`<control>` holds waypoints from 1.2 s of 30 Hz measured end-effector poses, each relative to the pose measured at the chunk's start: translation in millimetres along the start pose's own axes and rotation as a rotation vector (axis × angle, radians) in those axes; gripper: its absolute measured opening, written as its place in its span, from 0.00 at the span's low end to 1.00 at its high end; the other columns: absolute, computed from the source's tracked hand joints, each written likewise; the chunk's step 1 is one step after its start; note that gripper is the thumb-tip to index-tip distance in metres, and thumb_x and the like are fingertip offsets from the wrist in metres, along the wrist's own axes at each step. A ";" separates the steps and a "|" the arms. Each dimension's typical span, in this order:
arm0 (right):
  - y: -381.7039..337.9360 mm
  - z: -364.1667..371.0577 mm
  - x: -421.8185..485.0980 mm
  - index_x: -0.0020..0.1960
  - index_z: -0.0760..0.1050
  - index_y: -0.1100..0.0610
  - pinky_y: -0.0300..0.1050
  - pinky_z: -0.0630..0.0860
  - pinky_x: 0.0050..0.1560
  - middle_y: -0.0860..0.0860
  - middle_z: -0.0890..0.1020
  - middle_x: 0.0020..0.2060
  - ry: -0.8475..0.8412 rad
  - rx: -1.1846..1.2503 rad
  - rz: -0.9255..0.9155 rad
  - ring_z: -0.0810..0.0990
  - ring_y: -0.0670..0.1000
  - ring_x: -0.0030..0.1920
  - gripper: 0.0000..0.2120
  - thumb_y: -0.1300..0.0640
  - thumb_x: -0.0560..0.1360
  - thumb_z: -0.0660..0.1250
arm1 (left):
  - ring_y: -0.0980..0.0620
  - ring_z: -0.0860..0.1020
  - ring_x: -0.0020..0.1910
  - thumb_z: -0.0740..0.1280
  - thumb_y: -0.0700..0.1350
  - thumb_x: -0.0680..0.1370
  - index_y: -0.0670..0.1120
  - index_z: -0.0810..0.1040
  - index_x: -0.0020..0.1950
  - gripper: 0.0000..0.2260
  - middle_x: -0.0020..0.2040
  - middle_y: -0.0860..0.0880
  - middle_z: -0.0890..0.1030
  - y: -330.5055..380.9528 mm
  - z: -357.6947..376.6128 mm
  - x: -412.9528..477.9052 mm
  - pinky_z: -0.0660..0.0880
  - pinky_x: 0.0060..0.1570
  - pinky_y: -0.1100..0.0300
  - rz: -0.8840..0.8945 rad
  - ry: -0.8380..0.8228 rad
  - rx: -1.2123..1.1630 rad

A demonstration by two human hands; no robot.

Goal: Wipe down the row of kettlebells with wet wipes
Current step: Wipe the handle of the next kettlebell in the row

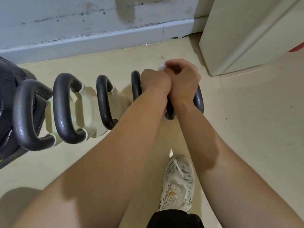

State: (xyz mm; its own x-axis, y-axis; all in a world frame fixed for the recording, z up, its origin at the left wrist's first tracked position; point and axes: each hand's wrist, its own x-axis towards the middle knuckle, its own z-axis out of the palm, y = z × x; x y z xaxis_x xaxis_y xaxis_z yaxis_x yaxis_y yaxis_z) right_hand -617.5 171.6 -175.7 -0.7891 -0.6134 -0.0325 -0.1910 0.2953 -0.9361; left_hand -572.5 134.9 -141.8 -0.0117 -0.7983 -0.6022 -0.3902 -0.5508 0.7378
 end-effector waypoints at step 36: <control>-15.0 12.4 40.1 0.50 0.73 0.58 0.51 0.78 0.60 0.56 0.79 0.44 -0.529 0.319 0.661 0.82 0.58 0.48 0.24 0.36 0.78 0.56 | 0.45 0.77 0.39 0.56 0.67 0.78 0.40 0.73 0.46 0.29 0.45 0.44 0.79 34.6 -6.3 48.5 0.71 0.48 0.51 -0.367 -0.293 -0.298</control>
State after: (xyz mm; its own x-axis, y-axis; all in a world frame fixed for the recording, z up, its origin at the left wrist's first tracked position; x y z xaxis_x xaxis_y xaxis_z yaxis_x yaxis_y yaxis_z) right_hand -639.1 133.5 -167.4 -0.2936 -0.6705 -0.6814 0.4388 0.5387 -0.7192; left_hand -580.8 75.6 -143.5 -0.1963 -0.4632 -0.8642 -0.1400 -0.8591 0.4923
